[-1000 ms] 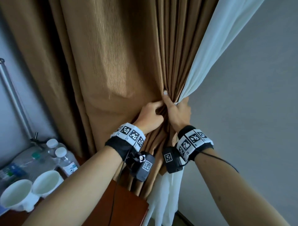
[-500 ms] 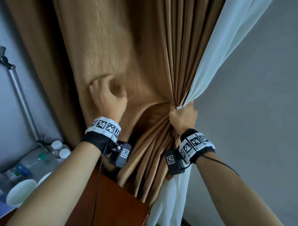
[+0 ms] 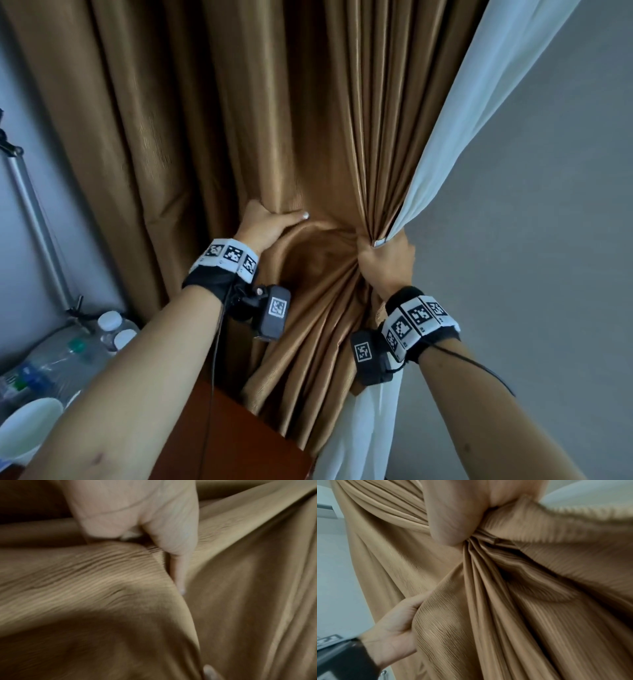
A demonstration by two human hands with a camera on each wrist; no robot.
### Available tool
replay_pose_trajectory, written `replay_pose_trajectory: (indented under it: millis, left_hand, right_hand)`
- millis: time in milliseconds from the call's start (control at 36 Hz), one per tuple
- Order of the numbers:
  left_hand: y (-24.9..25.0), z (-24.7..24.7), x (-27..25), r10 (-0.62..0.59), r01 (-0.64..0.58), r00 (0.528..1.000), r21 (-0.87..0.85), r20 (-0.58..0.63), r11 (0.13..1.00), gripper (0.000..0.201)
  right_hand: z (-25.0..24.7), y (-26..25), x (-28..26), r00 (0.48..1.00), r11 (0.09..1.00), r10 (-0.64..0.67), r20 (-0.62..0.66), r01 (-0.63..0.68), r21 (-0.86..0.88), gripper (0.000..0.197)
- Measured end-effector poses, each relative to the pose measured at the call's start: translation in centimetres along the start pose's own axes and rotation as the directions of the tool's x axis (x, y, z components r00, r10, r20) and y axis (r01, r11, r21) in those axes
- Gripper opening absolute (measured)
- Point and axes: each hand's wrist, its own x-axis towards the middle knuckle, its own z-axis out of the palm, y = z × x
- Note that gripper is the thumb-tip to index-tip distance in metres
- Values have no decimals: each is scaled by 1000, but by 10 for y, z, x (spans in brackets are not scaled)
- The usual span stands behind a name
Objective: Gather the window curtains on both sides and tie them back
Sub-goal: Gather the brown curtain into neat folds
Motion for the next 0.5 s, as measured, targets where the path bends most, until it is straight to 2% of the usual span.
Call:
replay_pose_trajectory:
  millis: [56,83,194,278,361,444,500]
  left_hand:
    - [0,11,-6,46,-36,996,137,-72,990,65]
    - [-1,15,-11,76,-62,995,188,-70,980,63]
    - [2,26,-29,103,-116,993,307,58,945,33]
    - [7,31,-30,138,-135,990,408,23,903,35]
    - [13,38,-29,95,-97,995,472,28,876,35]
    - [10,45,-34,79,-129,990,524,117,842,18]
    - [6,46,-40,90,-162,981,479,169,863,12]
  right_hand:
    - [2,0,2,1000,1000,-7,-13,7,-17,46]
    - [4,0,3,1000,1000,-18,-18,17,-25,46]
    - [8,1,6,1000,999,-30,-10,29,-38,45]
    - [13,0,3,999,999,-29,28,29,-14,41]
    - [18,-2,-5,996,998,-60,71,60,2,42]
    - [17,-8,-7,995,998,-54,85,50,49,53]
    - [15,-14,-6,991,997,-30,133,20,79,66]
